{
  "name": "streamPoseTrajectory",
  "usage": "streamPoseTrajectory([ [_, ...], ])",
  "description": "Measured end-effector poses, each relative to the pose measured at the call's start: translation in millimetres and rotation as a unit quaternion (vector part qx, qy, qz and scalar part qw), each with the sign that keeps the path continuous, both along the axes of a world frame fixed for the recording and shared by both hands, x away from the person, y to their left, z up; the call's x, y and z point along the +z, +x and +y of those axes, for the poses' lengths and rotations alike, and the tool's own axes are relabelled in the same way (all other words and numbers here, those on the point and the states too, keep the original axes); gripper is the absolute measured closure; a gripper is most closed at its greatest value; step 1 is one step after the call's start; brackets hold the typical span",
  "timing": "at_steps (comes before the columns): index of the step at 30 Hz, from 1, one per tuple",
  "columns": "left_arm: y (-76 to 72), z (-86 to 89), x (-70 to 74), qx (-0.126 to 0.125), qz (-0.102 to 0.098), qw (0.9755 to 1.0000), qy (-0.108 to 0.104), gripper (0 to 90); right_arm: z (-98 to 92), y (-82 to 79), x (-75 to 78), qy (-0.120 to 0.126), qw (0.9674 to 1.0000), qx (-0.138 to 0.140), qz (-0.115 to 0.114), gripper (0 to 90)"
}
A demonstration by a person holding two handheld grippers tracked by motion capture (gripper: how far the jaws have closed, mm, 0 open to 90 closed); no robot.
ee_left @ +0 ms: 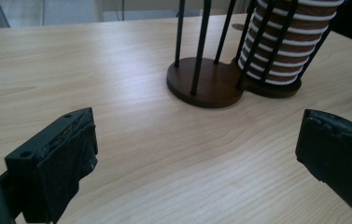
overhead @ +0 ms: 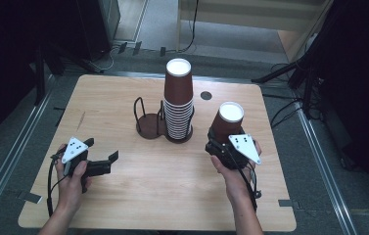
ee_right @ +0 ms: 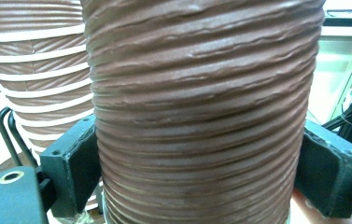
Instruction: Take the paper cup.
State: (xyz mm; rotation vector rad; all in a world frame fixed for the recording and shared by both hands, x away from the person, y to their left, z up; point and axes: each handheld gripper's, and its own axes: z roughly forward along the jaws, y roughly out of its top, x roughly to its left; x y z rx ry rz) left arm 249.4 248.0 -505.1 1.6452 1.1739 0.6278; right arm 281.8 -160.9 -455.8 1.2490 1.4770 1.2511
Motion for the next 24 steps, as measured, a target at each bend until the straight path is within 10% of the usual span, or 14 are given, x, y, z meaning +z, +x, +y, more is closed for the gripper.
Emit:
streamPoseTrajectory([
  [24,14.7,-50.6,19.4,-0.082,-0.003,0.9965,-0.015,0.0,14.9,-10.4,-28.6,-0.029,0.9992,0.016,0.023,12.3],
])
